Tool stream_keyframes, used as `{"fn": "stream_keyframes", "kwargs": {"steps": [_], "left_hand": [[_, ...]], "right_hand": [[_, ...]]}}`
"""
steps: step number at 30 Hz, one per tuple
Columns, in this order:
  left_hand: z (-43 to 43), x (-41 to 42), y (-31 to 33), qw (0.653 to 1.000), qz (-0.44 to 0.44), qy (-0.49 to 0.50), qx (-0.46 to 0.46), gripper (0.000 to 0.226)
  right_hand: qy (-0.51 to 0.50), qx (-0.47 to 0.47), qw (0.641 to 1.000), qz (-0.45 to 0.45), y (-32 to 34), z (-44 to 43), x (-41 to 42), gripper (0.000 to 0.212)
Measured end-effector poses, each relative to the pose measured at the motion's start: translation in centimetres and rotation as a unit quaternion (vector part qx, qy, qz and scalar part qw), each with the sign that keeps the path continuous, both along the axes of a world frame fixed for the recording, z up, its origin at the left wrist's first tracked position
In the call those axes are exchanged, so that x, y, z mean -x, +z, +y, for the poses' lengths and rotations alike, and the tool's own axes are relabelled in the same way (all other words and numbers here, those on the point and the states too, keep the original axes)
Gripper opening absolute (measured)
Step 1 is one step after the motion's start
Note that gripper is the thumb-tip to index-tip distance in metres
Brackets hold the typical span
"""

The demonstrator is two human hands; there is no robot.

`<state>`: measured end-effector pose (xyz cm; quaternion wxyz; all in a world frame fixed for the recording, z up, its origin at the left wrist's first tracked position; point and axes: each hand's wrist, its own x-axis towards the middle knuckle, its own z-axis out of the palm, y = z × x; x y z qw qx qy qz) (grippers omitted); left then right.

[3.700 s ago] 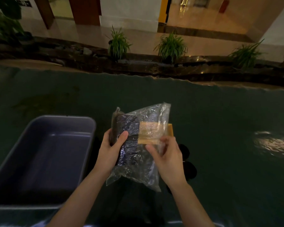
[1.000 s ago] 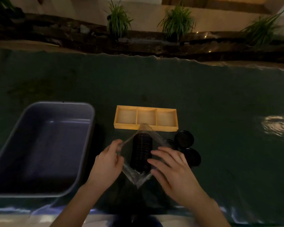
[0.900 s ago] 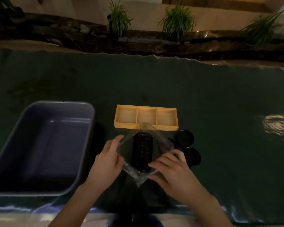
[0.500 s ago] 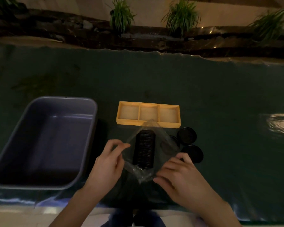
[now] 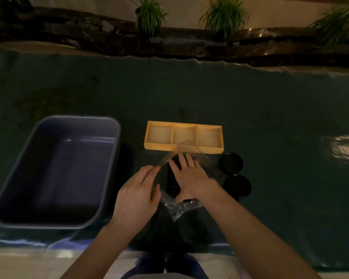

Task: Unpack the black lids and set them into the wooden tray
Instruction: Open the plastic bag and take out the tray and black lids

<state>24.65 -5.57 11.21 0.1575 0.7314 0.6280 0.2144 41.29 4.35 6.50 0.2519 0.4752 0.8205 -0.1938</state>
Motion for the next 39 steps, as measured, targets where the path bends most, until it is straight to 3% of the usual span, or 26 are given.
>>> {"fn": "stream_keyframes", "kwargs": {"steps": [7, 18, 24, 34, 39], "left_hand": [[0.4, 0.5, 0.0, 1.000, 0.009, 0.016, -0.004, 0.048], [0.5, 0.8, 0.0, 0.999, -0.040, 0.028, 0.023, 0.050], [0.6, 1.0, -0.2, 0.999, -0.042, 0.017, 0.022, 0.050], [0.6, 0.9, -0.4, 0.999, -0.047, 0.014, 0.023, 0.049], [0.9, 1.0, -0.5, 0.999, -0.045, 0.018, 0.015, 0.049]], "right_hand": [[0.025, 0.002, 0.999, -0.026, -4.7, 0.8, 0.9, 0.147], [0.014, -0.073, 0.997, 0.007, -6.6, 0.7, 1.1, 0.108], [0.021, -0.058, 0.998, -0.022, -6.7, 0.1, 0.9, 0.119], [-0.006, -0.026, 0.999, 0.025, -6.8, 0.6, 0.2, 0.099], [-0.060, -0.022, 0.994, 0.092, -6.8, 0.6, -0.1, 0.092]]}}
